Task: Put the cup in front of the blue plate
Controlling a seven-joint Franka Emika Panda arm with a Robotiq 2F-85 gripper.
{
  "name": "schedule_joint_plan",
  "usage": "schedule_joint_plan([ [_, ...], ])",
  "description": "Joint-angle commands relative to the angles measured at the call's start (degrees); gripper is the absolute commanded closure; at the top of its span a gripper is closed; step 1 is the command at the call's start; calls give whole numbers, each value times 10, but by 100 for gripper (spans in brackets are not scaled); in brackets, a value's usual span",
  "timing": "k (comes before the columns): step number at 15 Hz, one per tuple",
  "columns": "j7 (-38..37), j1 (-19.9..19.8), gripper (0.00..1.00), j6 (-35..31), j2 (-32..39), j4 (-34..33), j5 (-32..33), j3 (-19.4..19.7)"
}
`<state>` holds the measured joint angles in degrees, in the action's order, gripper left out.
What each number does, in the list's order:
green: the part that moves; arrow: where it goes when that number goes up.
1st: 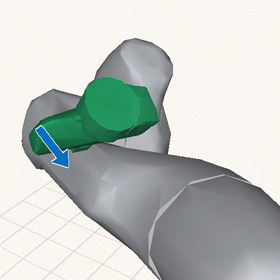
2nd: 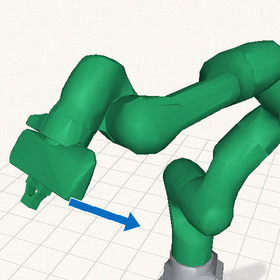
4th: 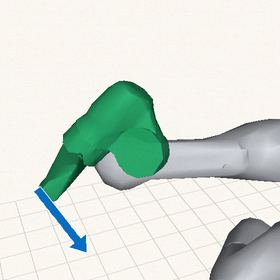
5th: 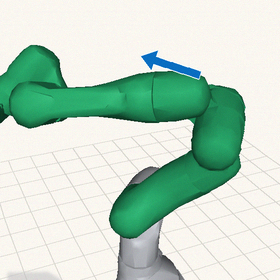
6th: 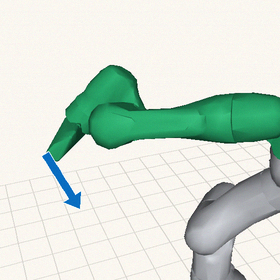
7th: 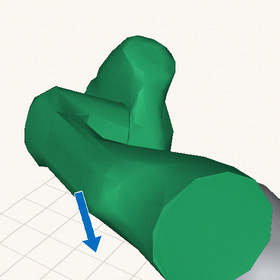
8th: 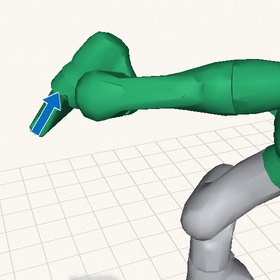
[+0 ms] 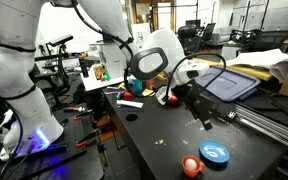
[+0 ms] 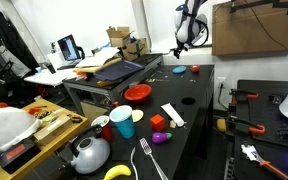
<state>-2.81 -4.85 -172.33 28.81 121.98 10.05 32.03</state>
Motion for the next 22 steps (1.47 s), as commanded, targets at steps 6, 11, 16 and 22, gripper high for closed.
schedule_joint_plan([
  [6, 113, -64, 0, 56, -136, 71, -17, -191],
  [11, 124, -51, 0, 129, -162, 70, -15, -230],
  [16, 96, -30, 0, 188, -181, 62, 22, -221],
  [22, 91, -23, 0, 230, -210, 56, 50, -225],
])
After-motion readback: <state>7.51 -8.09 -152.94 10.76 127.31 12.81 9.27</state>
